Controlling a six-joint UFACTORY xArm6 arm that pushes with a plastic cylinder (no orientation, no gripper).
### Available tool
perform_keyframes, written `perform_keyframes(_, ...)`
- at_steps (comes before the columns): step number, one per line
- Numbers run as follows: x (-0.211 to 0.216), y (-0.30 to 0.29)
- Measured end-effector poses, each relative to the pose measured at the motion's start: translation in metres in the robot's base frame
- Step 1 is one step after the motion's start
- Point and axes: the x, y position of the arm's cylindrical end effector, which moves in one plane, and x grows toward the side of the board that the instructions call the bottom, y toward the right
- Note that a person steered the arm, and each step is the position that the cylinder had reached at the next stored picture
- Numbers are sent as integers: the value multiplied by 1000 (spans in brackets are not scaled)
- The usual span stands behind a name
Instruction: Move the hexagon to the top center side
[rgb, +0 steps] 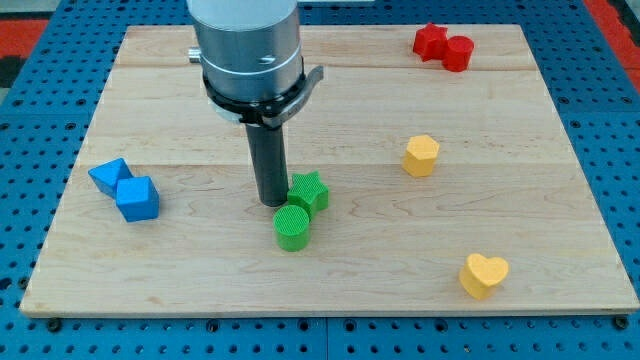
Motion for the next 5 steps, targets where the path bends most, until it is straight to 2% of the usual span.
perform_keyframes(1, -25, -2)
perform_keyframes(2, -37, 24)
perform_keyframes(3, 0, 44)
perform_keyframes(4, 7, 44)
perform_keyframes(5, 5, 100)
